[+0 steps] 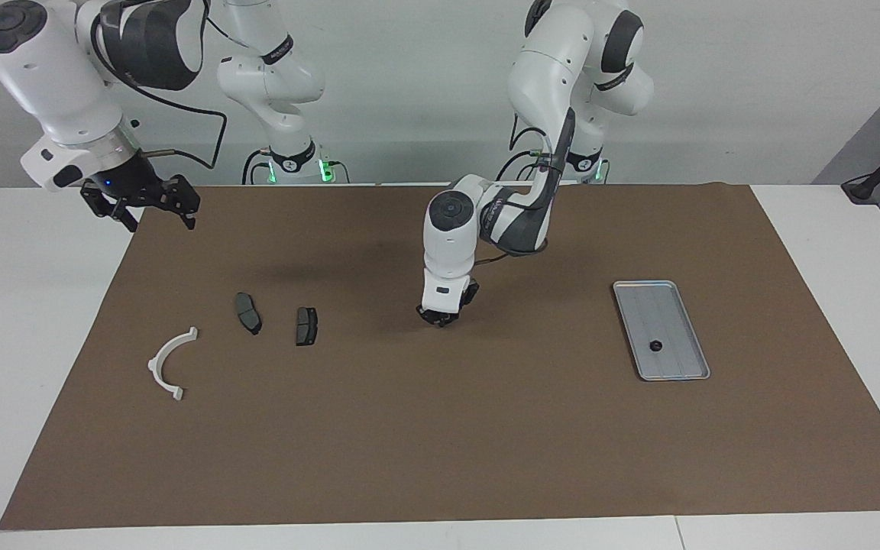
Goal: Place bearing gear from tray to pile
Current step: 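Carry the bearing with the left gripper toward the table center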
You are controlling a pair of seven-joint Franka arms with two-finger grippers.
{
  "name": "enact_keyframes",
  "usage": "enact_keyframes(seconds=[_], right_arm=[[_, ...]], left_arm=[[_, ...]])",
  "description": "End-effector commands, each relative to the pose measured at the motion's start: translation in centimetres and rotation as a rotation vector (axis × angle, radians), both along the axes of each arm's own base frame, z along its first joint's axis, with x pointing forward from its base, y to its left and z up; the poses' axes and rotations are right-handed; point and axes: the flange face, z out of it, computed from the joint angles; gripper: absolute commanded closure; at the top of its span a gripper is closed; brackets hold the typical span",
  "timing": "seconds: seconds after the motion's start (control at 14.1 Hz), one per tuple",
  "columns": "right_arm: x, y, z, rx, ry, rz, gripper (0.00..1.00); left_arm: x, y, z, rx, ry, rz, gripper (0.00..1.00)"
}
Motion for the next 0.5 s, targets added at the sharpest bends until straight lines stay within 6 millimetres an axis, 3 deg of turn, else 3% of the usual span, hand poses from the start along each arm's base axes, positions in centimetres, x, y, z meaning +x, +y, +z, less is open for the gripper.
enact_keyframes(seconds=[0.0,0.14,0.43], right_arm=[[-0.7,-0.5,-1.2,0.007,-0.028,0.031,0.0],[-0.7,-0.5,-1.2,0.007,-0.031,0.028,0.0],[0.3,-0.4,-2.7,0.004,-0.036,0.027,0.0]], left_arm=[[0.4,-0.3,0.3,-0.016,-0.017,0.028,1.0],[0.4,-0.3,0.2,-0.02,-0.018,0.037,0.96],[0.4,-0.1,-0.1,-0.018,-0.024,0.062,0.78]])
